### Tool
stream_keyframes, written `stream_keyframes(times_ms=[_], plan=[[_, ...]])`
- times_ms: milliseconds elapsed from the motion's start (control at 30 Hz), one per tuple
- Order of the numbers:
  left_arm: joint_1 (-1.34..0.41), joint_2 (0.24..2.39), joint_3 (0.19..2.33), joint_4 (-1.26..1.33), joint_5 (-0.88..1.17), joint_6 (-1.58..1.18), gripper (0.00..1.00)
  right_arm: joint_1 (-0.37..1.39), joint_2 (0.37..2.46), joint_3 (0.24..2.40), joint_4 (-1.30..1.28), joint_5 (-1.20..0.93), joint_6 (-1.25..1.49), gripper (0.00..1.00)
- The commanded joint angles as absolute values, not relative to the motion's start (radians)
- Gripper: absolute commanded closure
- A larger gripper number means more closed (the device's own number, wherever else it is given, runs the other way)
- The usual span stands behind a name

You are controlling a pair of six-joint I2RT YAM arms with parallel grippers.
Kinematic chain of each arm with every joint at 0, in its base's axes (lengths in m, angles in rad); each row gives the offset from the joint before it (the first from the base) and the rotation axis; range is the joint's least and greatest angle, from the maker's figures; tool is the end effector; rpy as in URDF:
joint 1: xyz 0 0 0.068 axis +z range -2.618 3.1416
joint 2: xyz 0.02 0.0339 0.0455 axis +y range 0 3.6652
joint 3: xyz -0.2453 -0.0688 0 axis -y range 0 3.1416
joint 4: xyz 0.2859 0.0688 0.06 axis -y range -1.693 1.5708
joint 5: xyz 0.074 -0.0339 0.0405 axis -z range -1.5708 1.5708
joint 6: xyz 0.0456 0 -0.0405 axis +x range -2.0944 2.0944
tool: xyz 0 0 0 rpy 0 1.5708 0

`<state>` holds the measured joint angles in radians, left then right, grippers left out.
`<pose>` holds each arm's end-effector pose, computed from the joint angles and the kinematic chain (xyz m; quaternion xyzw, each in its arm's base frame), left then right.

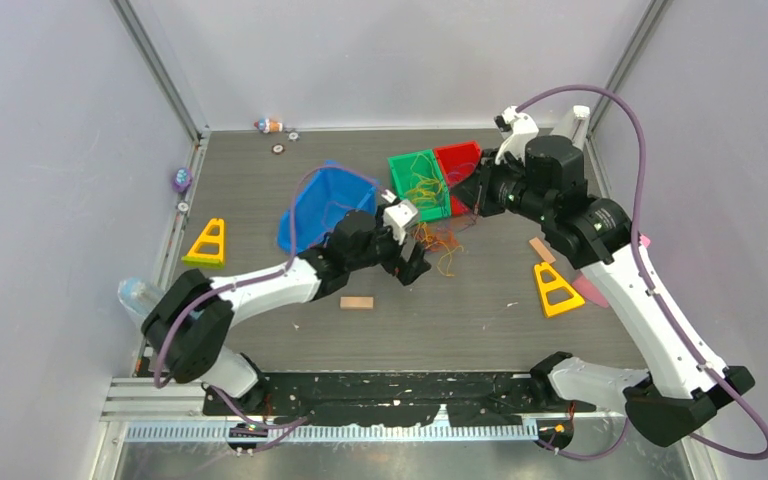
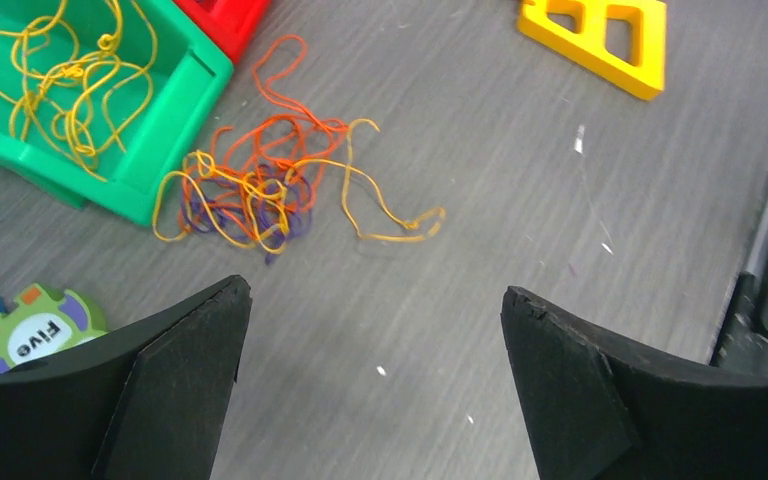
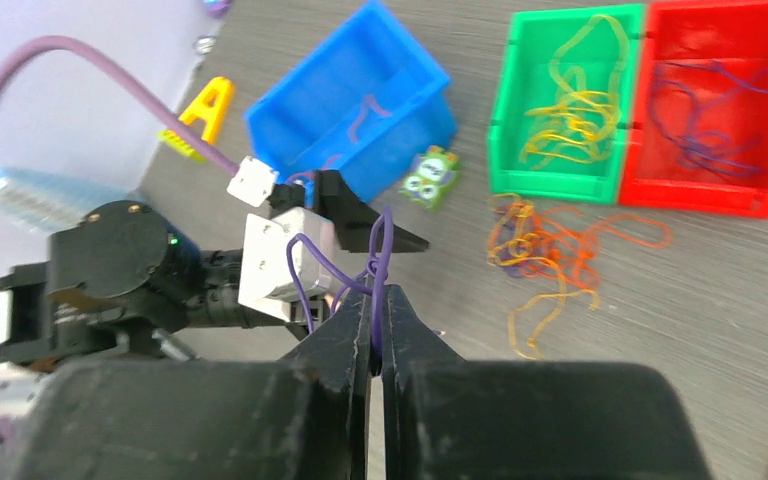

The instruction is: Untangle the cables

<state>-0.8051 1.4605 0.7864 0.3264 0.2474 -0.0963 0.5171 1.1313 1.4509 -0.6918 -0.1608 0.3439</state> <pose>0.2449 -0.2708 0.1854 0.3484 0.7374 -0.3391 0.4688 0.2390 0.1443 0.4390 -0.1163 0.8161 0.2949 0.4833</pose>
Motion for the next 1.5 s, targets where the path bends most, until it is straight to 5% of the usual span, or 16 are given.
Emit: stream_keyframes(times_ms=[0,467,767,1033,1167,1467], plan=[[-0.810,1.578,0.953,0.167,0.163,-0.104,0.04,0.462,1.170,1.436,-0.636,-0.007,0.323,0.95],[-0.810,1.910,1.274,-0.074,0.024,-0.221,0.16,0.270,1.629,1.642,-0.453,0.100,0.225,0.95],[-0.810,2.018,1.360,-0.118,0.020,-0.254,0.37,0.264,2.012,1.882,-0.449,0.196,0.135,0.95],[-0.809,1.985,1.356,-0.131,0.035,-0.237,0.96,0.265,2.304,2.101,-0.571,0.160,0.152,0.95],[-0.809,1.916,1.308,-0.103,0.049,-0.227,1.00,0.263,2.316,2.059,-0.572,0.163,0.178,0.93],[-0.808,1.714,1.125,-0.042,0.061,-0.204,1.00,0.264,2.118,1.944,-0.591,0.155,0.173,0.58]])
